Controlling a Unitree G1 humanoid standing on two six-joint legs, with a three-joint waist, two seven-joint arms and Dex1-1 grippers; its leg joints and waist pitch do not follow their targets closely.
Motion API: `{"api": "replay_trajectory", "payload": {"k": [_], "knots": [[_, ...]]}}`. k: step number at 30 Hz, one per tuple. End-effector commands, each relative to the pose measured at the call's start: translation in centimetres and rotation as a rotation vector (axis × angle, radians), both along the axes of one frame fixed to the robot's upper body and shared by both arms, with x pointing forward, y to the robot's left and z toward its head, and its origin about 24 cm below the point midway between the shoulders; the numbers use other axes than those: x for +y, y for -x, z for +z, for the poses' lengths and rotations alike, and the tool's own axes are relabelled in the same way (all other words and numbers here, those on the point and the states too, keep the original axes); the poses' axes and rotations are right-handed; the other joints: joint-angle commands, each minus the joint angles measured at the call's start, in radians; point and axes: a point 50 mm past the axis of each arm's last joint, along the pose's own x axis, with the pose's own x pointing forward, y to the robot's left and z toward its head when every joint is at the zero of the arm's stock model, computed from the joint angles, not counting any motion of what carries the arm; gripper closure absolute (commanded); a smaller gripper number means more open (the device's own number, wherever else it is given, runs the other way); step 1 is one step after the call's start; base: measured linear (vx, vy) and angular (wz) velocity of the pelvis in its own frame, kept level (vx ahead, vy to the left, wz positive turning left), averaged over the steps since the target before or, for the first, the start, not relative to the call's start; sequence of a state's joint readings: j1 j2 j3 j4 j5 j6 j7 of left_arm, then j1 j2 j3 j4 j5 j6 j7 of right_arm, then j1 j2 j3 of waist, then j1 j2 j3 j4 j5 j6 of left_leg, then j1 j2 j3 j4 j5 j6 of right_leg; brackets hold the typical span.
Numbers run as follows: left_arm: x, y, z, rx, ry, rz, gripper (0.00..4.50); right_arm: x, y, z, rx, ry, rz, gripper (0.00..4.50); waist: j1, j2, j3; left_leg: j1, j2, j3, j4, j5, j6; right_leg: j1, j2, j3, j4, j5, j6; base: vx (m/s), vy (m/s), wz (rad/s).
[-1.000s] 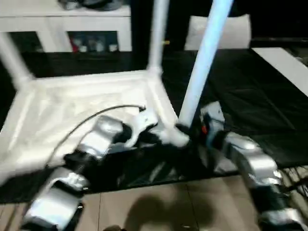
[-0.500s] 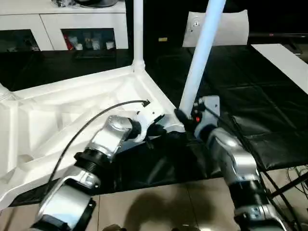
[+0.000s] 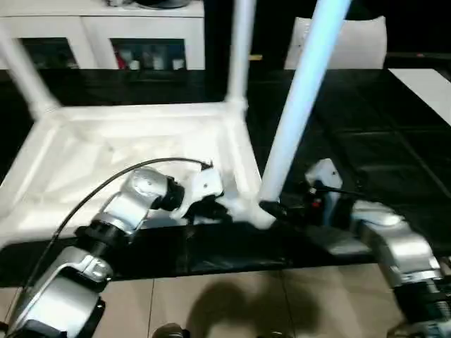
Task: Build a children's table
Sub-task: Rotate leg to tighten
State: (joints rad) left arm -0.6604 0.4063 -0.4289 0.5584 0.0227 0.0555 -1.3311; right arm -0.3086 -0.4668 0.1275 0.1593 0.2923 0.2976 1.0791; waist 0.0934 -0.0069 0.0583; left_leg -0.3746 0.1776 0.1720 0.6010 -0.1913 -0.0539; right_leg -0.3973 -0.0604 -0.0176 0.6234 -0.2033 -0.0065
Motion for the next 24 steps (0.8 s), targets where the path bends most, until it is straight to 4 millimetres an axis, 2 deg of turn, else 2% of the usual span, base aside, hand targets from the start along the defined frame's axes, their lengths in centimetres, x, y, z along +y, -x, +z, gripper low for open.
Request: {"api": "replay_trajectory", "payload": {"k": [1,3,4,7,11,20,24], "knots": [[-1.5,0.7,0.8,-0.015,0.015,-0.148,4.5,0.2,0.4,0.4,-0.002,-0.016,0.07,0.7,-0.003,0.004,-0.066,0.019,0.053,-0.007,-0.07,-0.153,0.053,0.049,-0.074,0.034,-0.065,-0.032,-0.269,0.0,0.0,0.0],[-1.3,1.0,0.9,0.0,-0.004,-0.212,4.5,0.2,0.8,0.5,0.034,-0.013,0.187,0.97,0.002,0.001,-0.068,0.019,0.053,-0.007,-0.068,-0.148,0.056,0.05,-0.074,0.032,-0.063,-0.028,-0.276,0.0,0.0,0.0],[-1.3,1.0,0.9,0.004,-0.014,-0.238,4.5,0.2,1.0,0.6,0.051,-0.01,0.23,0.97,0.005,-0.001,-0.068,0.018,0.053,-0.007,-0.067,-0.148,0.059,0.05,-0.074,0.032,-0.063,-0.033,-0.276,0.0,0.0,0.0],[-1.2,1.3,1.1,0.013,-0.028,-0.282,4.5,0.4,1.2,0.6,0.087,-0.005,0.295,1.31,0.014,0.0,-0.069,0.018,0.054,-0.006,-0.066,-0.14,0.061,0.048,-0.075,0.032,-0.061,-0.034,-0.277,0.0,0.0,0.0],[-1.1,1.6,1.3,0.026,-0.044,-0.336,4.5,0.8,1.5,0.3,0.123,0.002,0.378,1.58,0.019,-0.004,-0.067,0.018,0.055,-0.007,-0.069,-0.156,0.049,0.046,-0.076,0.032,-0.064,-0.083,-0.27,0.0,0.0,0.0],[-1.0,1.6,1.2,0.023,-0.056,-0.355,4.5,1.4,1.7,0.3,0.159,-0.019,0.443,2.29,0.023,-0.004,-0.069,0.017,0.053,-0.007,-0.067,-0.14,0.048,0.045,-0.076,0.032,-0.062,-0.071,-0.265,0.0,0.0,0.0],[-0.9,1.5,1.1,0.026,-0.053,-0.337,4.5,1.7,1.9,0.2,0.169,-0.038,0.445,2.34,0.023,-0.003,-0.069,0.017,0.053,-0.008,-0.068,-0.142,0.042,0.046,-0.076,0.032,-0.063,-0.084,-0.261,0.0,0.0,0.0]]}}
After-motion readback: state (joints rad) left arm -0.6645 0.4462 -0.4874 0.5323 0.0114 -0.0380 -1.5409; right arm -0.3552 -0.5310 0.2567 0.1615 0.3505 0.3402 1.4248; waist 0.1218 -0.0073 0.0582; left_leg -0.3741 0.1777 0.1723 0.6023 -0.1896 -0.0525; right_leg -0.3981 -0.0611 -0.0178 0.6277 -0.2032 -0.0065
